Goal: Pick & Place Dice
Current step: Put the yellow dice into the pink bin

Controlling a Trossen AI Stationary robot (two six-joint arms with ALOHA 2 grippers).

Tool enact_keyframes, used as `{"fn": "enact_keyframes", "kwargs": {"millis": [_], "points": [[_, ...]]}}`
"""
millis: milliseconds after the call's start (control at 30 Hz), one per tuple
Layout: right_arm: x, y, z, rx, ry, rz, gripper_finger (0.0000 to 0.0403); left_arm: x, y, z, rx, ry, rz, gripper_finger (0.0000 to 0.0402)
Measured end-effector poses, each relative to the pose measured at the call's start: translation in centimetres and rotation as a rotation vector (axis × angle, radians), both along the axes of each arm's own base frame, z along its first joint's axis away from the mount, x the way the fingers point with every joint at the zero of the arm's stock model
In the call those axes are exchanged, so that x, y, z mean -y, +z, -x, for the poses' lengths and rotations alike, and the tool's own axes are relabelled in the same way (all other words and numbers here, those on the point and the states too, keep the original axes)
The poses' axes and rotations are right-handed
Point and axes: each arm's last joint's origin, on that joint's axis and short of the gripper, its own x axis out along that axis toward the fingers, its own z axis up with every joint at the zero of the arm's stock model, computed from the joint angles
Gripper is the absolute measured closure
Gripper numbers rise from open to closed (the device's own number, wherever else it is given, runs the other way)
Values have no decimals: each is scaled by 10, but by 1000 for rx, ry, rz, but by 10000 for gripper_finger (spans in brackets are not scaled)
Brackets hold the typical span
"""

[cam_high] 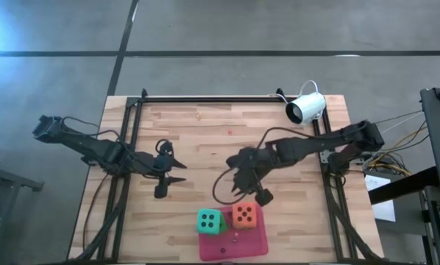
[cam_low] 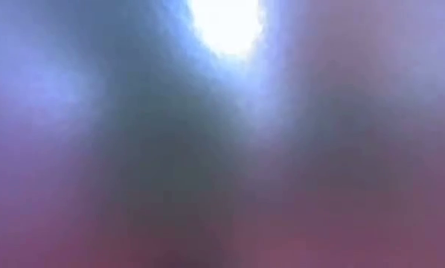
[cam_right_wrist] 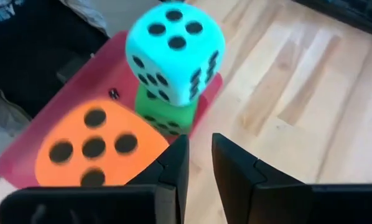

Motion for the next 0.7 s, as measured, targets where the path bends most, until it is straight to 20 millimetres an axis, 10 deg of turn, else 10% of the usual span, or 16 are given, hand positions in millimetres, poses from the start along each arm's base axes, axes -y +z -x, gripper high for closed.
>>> {"fn": "enact_keyframes", "kwargs": {"millis": [300, 700], "points": [[30, -3, 16, 21, -29, 46, 353, -30, -1, -6, -14, 153, -10, 214], [47, -22, 51, 126, -91, 17, 355, -130, -7, -1, -68, 335, 14, 237]]}}
